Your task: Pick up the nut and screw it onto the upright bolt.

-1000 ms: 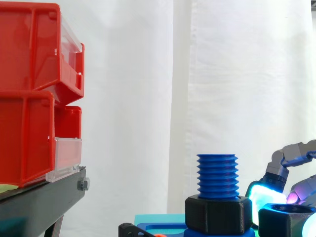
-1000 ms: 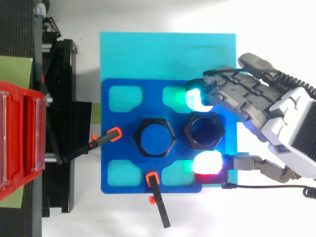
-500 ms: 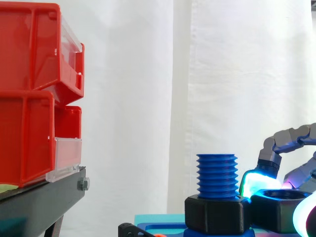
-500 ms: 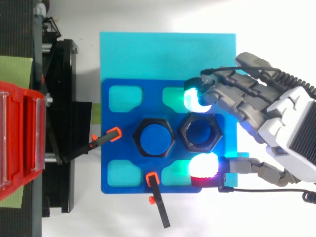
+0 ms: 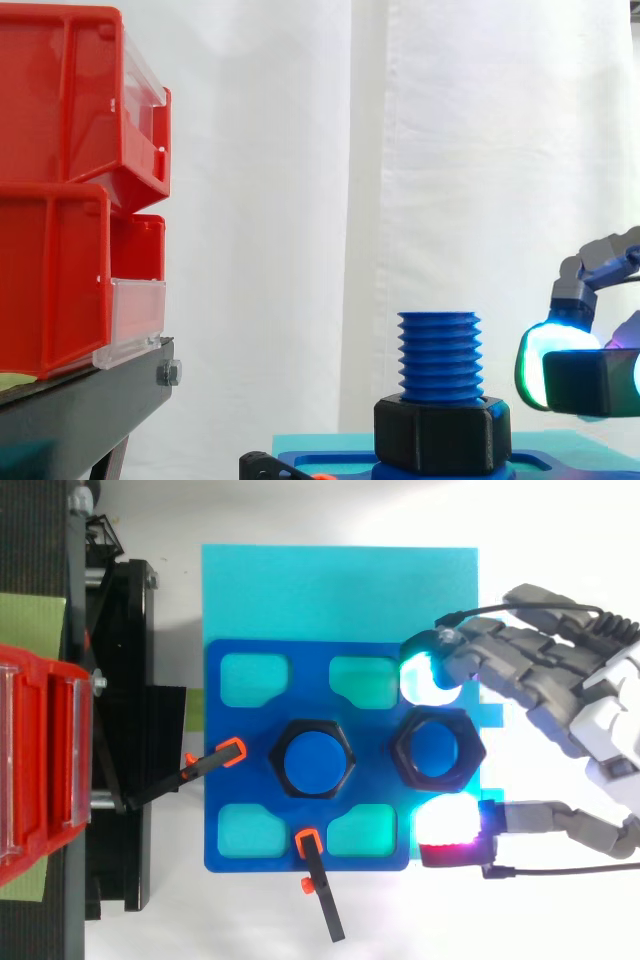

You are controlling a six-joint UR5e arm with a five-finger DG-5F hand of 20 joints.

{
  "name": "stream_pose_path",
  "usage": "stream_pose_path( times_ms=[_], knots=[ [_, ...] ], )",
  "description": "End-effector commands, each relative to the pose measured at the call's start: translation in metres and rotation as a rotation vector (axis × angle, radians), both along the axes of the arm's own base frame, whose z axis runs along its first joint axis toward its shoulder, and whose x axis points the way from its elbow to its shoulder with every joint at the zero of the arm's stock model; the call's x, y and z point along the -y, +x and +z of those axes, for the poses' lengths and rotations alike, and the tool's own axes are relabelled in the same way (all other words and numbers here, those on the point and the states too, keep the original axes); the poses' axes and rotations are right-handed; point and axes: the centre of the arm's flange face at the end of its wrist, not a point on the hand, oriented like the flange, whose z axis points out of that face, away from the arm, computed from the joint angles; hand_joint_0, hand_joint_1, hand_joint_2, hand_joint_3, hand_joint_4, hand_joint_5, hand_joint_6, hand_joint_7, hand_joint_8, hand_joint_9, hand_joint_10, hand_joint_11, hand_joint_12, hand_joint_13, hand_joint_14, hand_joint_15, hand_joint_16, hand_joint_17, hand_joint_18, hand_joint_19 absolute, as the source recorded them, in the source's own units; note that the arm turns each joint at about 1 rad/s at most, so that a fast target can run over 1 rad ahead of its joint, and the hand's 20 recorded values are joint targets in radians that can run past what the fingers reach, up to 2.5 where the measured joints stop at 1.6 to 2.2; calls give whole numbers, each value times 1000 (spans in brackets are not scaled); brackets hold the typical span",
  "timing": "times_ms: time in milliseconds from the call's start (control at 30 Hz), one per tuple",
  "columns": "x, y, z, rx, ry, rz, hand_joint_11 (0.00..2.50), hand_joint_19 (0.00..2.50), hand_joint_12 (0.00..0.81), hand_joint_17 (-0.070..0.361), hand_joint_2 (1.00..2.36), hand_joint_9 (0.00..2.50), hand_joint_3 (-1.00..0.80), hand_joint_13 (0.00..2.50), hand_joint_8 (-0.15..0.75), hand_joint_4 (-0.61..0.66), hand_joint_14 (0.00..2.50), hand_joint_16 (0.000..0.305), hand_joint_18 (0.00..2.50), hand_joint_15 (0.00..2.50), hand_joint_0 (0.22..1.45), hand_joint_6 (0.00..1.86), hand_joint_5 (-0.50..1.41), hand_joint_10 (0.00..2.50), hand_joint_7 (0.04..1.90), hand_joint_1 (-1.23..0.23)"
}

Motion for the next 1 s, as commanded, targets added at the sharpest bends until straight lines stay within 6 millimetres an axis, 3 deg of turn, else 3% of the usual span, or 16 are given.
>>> stream_pose_path(
  times_ms=[0,167,200,467,700,967],
  knots=[
    [3,-5,10,-13,-3,-1,252,217,328,91,1000,736,-500,586,274,207,1,40,573,82,561,525,-142,7,1241,-694],
    [9,-2,28,0,4,-9,254,217,326,91,1000,736,-500,584,275,209,3,40,571,75,560,522,-141,8,1243,-694],
    [16,3,39,-2,3,-20,250,218,326,90,1000,736,-500,584,274,203,3,40,570,74,561,522,-141,9,1243,-694],
    [29,14,59,23,9,-29,259,222,326,91,1000,738,-500,585,275,209,1,40,567,78,558,519,-140,7,1251,-690],
    [35,24,65,59,-12,13,252,225,326,90,1000,738,-500,585,276,209,3,40,566,80,557,517,-139,7,1254,-689],
    [29,40,76,133,-95,69,253,228,325,91,1000,738,-500,584,274,206,3,40,564,80,555,514,-138,7,1254,-683]
  ],
)
